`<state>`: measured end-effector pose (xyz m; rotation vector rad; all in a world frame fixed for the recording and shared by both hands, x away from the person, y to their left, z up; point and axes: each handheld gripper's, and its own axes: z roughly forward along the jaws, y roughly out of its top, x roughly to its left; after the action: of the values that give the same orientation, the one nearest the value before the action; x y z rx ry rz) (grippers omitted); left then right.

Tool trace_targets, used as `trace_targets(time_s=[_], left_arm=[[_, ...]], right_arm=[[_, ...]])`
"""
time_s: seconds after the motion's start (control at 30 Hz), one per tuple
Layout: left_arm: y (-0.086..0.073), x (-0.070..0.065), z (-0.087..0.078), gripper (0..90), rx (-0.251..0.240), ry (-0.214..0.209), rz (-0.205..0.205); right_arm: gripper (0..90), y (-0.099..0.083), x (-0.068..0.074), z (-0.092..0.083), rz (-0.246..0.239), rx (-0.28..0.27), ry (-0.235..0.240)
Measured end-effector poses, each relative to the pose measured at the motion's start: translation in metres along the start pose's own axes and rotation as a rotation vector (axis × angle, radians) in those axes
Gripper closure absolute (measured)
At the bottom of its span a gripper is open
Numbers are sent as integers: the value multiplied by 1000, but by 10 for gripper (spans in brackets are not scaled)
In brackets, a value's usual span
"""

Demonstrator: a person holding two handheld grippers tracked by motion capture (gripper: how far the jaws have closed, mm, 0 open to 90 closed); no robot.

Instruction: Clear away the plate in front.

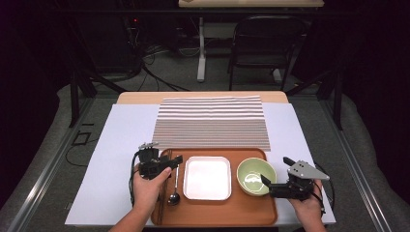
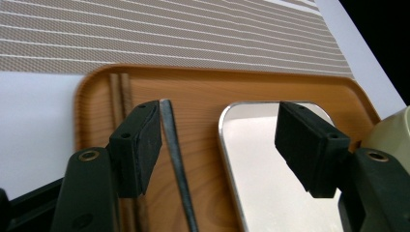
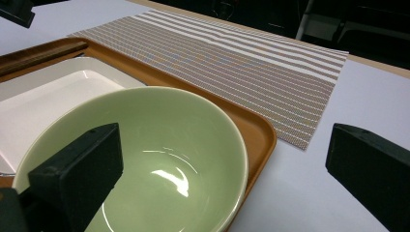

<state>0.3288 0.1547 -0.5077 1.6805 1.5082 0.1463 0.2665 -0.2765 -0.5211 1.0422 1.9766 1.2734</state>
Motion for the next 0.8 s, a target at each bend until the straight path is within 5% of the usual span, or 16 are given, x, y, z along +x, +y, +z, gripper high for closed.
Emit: trace_targets(time_s=[0.47,0.8], left_arm=[[-6,36,-20,335,-67,82,41],[-16,47,-25,341,-90,61,64]], right_arm=[[0,0,2,2,-14,8,5],[0,0,4,3,-21,9,6]])
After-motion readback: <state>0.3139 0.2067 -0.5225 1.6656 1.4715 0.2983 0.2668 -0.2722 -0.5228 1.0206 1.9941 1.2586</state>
